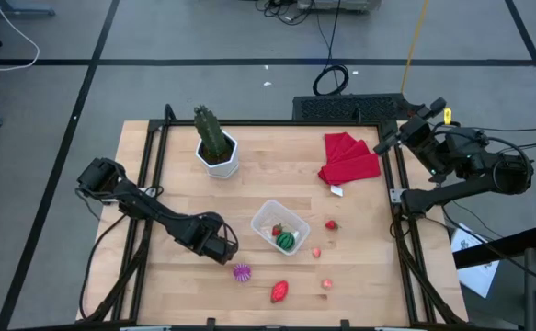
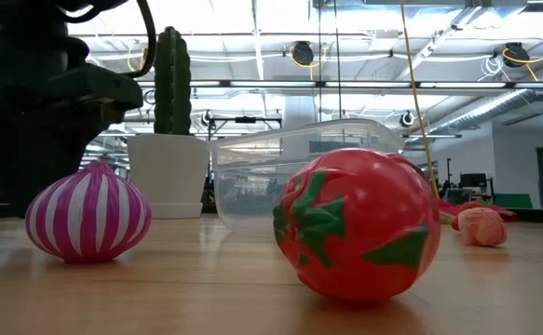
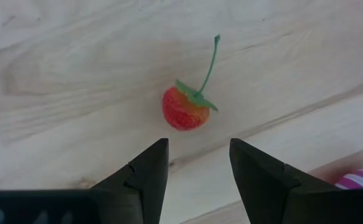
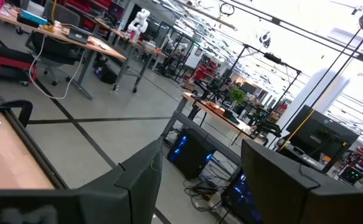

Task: Pick and placing Produce into tupperware
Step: Put the bottom strawberry into the transparent bin

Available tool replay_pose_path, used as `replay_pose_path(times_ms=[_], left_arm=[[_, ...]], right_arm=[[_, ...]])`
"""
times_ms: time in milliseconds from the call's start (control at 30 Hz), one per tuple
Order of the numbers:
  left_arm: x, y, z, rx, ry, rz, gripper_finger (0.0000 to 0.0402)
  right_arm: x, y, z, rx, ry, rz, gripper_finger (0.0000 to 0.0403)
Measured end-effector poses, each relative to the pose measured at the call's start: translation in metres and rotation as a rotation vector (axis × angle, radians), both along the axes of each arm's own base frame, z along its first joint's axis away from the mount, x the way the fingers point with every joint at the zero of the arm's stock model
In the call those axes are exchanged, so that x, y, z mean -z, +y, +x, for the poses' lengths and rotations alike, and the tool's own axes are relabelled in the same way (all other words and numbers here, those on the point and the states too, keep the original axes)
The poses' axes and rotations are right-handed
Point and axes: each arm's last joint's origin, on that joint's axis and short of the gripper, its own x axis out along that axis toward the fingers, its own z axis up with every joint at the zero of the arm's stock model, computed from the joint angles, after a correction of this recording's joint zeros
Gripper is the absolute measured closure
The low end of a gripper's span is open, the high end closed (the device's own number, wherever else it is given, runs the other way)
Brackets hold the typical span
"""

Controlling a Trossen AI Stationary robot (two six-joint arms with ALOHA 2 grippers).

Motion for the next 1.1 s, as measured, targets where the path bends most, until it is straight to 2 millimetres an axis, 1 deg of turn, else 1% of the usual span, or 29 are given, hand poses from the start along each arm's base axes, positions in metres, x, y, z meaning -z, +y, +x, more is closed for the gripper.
replay_pose_path(times_ms=[200, 667, 833, 1100], left_arm=[[0.0, 0.002, 0.0, 0.037, 0.002, 0.023, 0.0227], [0.0, 0.018, 0.006, 0.121, 0.019, 0.06, 0.0227], [0.0, 0.022, 0.008, 0.138, 0.021, 0.065, 0.0227], [0.0, 0.023, 0.008, 0.149, 0.022, 0.066, 0.0227]], right_arm=[[0.0, 0.0, 0.004, 0.0, -0.004, 0.0, 0.0193], [0.004, 0.002, 0.017, 0.0, 0.038, -0.004, 0.0193], [0.004, 0.002, 0.017, 0.0, 0.037, -0.004, 0.0193], [0.004, 0.002, 0.017, 0.0, 0.037, -0.004, 0.0193]])
